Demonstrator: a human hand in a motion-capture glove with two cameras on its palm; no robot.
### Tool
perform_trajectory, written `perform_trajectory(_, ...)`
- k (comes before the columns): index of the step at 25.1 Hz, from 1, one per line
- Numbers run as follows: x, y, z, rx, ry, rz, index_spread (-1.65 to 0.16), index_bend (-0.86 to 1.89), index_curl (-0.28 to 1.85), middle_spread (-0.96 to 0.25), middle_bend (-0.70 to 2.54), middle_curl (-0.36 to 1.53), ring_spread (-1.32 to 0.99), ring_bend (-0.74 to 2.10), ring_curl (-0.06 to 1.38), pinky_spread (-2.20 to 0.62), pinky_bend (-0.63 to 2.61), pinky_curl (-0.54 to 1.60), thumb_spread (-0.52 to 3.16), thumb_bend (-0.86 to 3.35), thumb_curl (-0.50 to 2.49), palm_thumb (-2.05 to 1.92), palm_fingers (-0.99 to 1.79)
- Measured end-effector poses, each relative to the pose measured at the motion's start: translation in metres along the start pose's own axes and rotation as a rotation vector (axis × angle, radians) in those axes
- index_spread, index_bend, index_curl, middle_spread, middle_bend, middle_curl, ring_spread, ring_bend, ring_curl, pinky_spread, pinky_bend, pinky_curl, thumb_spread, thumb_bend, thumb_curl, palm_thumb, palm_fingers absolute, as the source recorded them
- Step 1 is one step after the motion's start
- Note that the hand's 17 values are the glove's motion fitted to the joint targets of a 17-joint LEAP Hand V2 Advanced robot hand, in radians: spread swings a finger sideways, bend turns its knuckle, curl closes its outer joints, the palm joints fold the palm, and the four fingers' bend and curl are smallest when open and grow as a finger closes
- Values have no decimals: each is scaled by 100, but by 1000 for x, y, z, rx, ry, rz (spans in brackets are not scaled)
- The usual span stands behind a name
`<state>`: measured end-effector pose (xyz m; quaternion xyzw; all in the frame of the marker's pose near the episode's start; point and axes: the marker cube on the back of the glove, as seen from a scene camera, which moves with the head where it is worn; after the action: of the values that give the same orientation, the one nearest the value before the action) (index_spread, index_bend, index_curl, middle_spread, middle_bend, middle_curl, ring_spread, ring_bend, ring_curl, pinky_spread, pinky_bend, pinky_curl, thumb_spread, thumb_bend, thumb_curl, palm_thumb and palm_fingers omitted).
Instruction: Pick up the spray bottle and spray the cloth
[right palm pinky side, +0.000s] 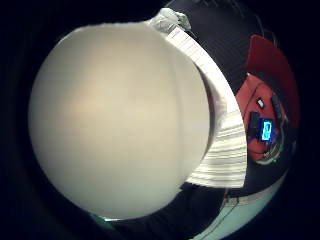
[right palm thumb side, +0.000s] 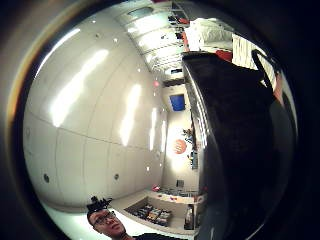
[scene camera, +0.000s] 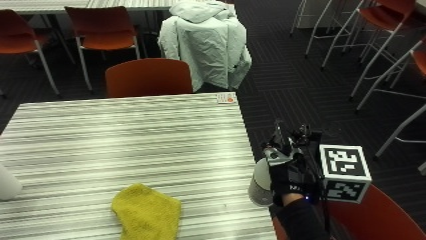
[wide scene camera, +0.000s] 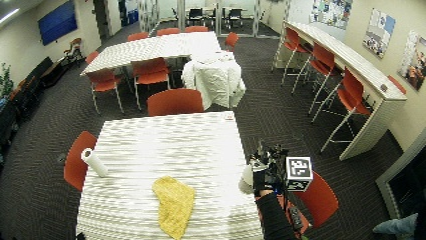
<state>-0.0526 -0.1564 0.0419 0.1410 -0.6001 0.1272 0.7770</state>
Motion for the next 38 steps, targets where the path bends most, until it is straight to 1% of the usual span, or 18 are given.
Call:
perform_trajectory(4, 3, 2, 9, -20, 6, 26, -11, 50, 54, -3, 62, 56, -9, 56, 46, 3, 14, 16, 94, 3, 68, 123, 91)
perform_trajectory(8, -1, 11, 37, -84, 13, 53, -11, 49, 55, -3, 60, 56, -9, 55, 46, 3, 13, 17, 92, 3, 70, 123, 91)
perform_trajectory(18, -5, 36, 147, -372, 7, 65, -10, 47, 56, -3, 59, 57, -9, 53, 47, 2, 11, 17, 87, 1, 72, 123, 93)
perform_trajectory(23, 1, 36, 159, -405, -18, 94, -10, 46, 57, -3, 58, 57, -9, 53, 47, 2, 11, 18, 86, 1, 74, 123, 93)
perform_trajectory(28, 5, 25, 156, -399, 32, 127, -10, 46, 57, -2, 58, 57, -9, 53, 48, 2, 11, 18, 85, 0, 75, 123, 93)
perform_trajectory(31, 13, 16, 157, -417, 95, 182, -10, 45, 58, -2, 57, 58, -9, 52, 48, 2, 11, 18, 84, 0, 75, 124, 94)
perform_trajectory(33, 28, 9, 160, -451, 172, 250, -10, 44, 58, -2, 57, 58, -9, 53, 48, 2, 12, 18, 83, 0, 76, 124, 95)
perform_trajectory(38, 82, 5, 159, -564, 465, 508, -10, 42, 58, -2, 56, 58, -9, 53, 49, 2, 13, 19, 81, 0, 77, 124, 97)
